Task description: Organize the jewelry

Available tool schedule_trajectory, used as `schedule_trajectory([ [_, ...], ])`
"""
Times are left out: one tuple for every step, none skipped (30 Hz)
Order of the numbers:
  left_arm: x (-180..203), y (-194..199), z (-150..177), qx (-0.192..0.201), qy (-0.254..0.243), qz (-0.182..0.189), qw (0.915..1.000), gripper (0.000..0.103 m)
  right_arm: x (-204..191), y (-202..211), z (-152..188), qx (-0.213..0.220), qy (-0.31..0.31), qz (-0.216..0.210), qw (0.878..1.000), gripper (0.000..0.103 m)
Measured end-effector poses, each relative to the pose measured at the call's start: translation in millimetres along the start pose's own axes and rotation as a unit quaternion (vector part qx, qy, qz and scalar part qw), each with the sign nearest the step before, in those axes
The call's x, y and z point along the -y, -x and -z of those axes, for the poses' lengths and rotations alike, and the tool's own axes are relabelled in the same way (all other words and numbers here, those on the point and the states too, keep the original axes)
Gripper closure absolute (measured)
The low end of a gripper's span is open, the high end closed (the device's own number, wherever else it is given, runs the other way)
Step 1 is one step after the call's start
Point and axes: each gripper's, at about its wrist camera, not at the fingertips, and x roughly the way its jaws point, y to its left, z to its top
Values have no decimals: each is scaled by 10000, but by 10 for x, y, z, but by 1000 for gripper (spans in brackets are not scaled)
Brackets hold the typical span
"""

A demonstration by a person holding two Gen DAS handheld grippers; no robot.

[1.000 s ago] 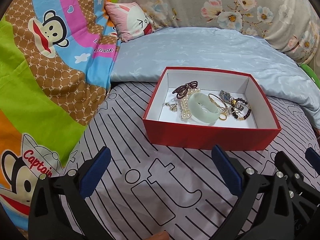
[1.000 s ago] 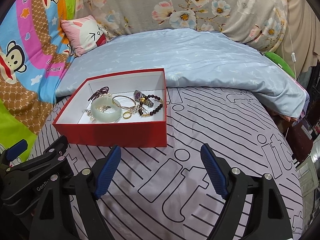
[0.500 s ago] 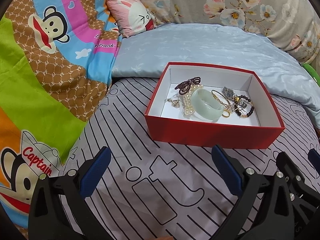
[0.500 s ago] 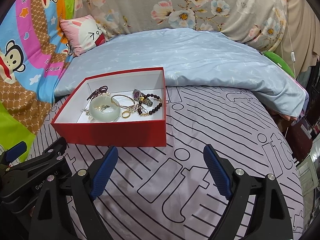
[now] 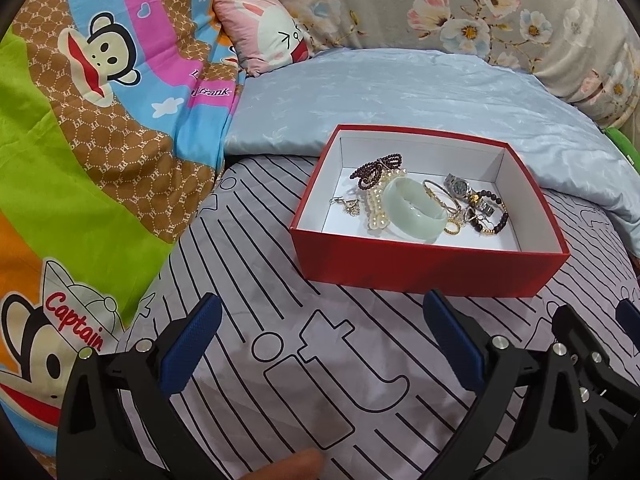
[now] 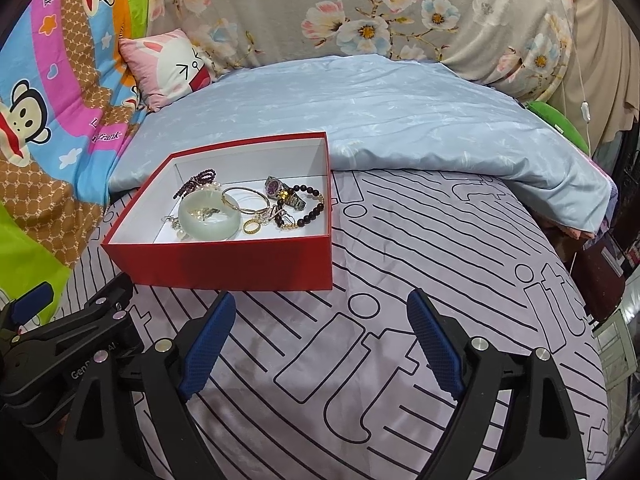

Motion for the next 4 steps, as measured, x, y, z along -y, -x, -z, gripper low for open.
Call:
schedule_trajectory([
  [-1,3,0,18,-7,-2,10000,5,-1,3,3,6,-5,-1,10000,17],
  [1,8,0,35,-8,-2,10000,5,3,2,4,6,-15,-9,10000,17],
  [1,12,0,44,-7,-6,10000,5,2,1,5,-2,-23,-8,10000,17],
  [0,13,0,43,2,-9,10000,5,6,-1,7,-5,-36,-7,10000,17],
])
